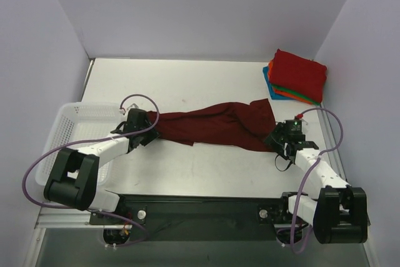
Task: Fold and stack the t-shirts
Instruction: Flatten out the tshirt
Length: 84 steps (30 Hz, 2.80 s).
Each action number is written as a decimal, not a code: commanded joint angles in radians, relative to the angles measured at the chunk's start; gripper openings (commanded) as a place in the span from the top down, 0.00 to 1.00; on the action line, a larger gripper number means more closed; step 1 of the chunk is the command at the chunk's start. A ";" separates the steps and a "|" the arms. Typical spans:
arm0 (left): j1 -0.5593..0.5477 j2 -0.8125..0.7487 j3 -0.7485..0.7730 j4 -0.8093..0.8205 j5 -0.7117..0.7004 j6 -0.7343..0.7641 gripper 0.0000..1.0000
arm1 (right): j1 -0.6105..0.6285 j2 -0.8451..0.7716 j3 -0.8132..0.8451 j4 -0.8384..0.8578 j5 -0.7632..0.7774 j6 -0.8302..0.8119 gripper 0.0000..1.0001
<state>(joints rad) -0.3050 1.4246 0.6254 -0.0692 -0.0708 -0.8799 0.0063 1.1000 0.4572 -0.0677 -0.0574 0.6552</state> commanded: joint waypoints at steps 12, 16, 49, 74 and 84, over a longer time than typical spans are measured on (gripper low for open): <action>0.021 0.036 0.138 0.039 0.025 0.035 0.82 | -0.046 0.005 0.008 -0.079 0.095 0.018 0.50; 0.021 0.031 0.139 0.037 0.029 0.032 0.84 | -0.089 -0.057 -0.012 -0.132 0.110 0.035 0.49; 0.027 -0.355 0.275 -0.303 -0.004 0.127 1.00 | -0.175 -0.241 0.383 -0.351 -0.105 0.008 1.00; 0.076 -0.108 0.200 -0.280 0.096 0.134 0.41 | -0.180 0.175 0.406 -0.178 -0.125 -0.020 1.00; 0.075 -0.021 0.151 -0.169 0.022 0.114 0.38 | -0.161 0.182 0.417 -0.158 -0.145 -0.011 1.00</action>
<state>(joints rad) -0.2298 1.3594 0.7689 -0.3412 -0.0402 -0.7563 -0.1673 1.2846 0.8448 -0.2401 -0.1921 0.6537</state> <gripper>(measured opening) 0.602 0.046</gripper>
